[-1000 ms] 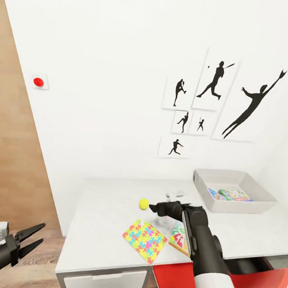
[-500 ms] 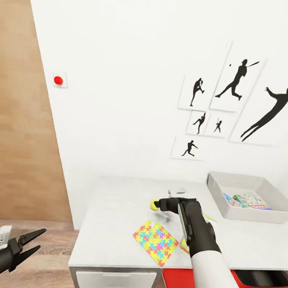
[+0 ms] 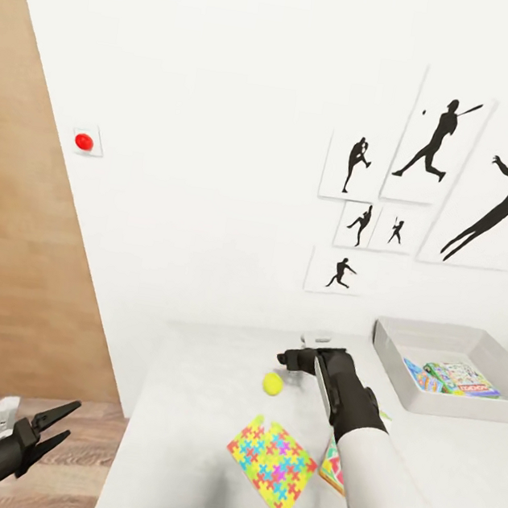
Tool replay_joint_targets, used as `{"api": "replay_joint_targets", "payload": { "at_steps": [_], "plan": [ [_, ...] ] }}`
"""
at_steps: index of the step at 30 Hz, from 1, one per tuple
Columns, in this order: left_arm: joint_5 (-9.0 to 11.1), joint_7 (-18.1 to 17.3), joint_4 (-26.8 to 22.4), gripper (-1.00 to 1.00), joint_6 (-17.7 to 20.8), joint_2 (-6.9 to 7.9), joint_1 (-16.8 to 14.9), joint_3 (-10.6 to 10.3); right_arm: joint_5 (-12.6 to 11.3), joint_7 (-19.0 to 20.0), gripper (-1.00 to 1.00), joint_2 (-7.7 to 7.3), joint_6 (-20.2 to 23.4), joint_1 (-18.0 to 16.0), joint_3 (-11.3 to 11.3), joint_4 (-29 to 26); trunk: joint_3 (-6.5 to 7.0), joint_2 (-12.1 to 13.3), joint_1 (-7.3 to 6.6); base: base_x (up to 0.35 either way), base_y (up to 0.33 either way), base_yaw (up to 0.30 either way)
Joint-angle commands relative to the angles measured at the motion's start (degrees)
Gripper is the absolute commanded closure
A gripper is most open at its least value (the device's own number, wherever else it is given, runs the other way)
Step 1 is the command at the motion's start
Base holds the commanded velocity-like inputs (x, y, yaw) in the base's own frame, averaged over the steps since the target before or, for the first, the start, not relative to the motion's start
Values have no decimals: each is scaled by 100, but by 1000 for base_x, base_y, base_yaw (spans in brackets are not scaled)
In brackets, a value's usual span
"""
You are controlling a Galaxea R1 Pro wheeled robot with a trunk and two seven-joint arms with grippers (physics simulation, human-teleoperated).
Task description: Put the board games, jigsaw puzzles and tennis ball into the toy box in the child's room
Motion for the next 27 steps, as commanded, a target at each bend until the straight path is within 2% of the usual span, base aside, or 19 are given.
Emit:
{"api": "replay_joint_targets", "payload": {
  "at_steps": [1,8,14,21,27],
  "plan": [
    [21,-1,3,-100,39,4,-1,6,61,49,-100,6,20,-10,-26,-3,-12,-19,1,72,-3,-54],
    [20,38,45,-100,45,21,-1,19,87,49,-100,11,33,-16,-22,32,-12,-19,1,22,-1,-16],
    [25,273,55,-100,32,29,-1,23,82,46,-100,11,34,-17,-17,44,-12,-19,1,3,0,-2],
    [31,364,58,-100,23,8,-1,20,85,40,-100,18,56,-15,-3,56,-12,-19,1,0,0,0],
    [8,439,58,-100,73,61,-60,16,94,-14,-100,32,91,-13,4,97,-12,-19,1,0,0,0]
  ]
}}
